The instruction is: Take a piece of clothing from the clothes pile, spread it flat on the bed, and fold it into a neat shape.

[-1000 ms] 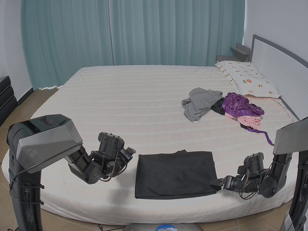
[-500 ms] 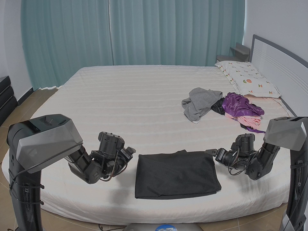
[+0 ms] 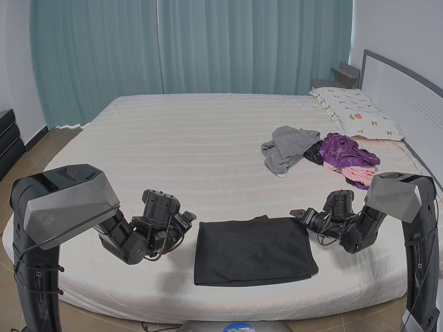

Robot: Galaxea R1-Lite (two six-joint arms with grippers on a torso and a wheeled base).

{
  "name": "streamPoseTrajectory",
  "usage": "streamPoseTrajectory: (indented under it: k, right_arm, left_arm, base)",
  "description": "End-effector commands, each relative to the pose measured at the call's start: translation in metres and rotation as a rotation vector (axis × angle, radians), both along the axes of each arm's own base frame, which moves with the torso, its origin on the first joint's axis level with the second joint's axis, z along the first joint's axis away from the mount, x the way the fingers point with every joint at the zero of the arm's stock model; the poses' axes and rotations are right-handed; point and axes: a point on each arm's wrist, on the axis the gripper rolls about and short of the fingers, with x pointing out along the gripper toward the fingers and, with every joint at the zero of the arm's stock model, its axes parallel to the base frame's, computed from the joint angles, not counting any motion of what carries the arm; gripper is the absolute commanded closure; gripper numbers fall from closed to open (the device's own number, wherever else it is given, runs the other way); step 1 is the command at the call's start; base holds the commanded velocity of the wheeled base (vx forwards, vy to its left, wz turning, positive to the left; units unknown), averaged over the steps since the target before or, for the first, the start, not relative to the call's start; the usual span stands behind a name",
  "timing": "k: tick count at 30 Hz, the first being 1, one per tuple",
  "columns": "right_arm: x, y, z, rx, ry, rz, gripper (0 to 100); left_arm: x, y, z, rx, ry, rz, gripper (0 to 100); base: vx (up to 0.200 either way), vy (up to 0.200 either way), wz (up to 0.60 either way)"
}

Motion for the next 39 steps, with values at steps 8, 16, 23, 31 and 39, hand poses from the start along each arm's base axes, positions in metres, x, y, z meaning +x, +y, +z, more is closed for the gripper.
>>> streamPoseTrajectory:
  k: [8, 16, 23, 31, 39]
  right_arm:
    - [0.003, 0.000, -0.005, -0.010, 0.001, -0.015, 100]
    - [0.003, -0.002, -0.006, -0.021, -0.004, -0.043, 100]
    - [0.003, -0.001, -0.005, -0.022, -0.008, -0.043, 100]
    - [0.004, -0.001, -0.005, -0.025, -0.007, -0.048, 0]
    - [-0.008, -0.018, 0.014, 0.080, 0.014, -0.150, 0]
  left_arm:
    - [-0.001, -0.001, -0.002, 0.007, 0.006, -0.006, 0]
    - [-0.001, -0.002, -0.002, 0.009, 0.009, -0.008, 0]
    - [-0.002, -0.002, -0.002, 0.013, 0.009, -0.013, 0]
    - [-0.002, -0.002, -0.003, 0.016, 0.012, -0.014, 0]
    - [-0.006, -0.003, -0.001, 0.023, 0.012, -0.017, 0]
  base:
    - [0.000, 0.000, 0.00]
    - [0.000, 0.000, 0.00]
    - [0.000, 0.000, 0.00]
    - [0.000, 0.000, 0.00]
    - [0.000, 0.000, 0.00]
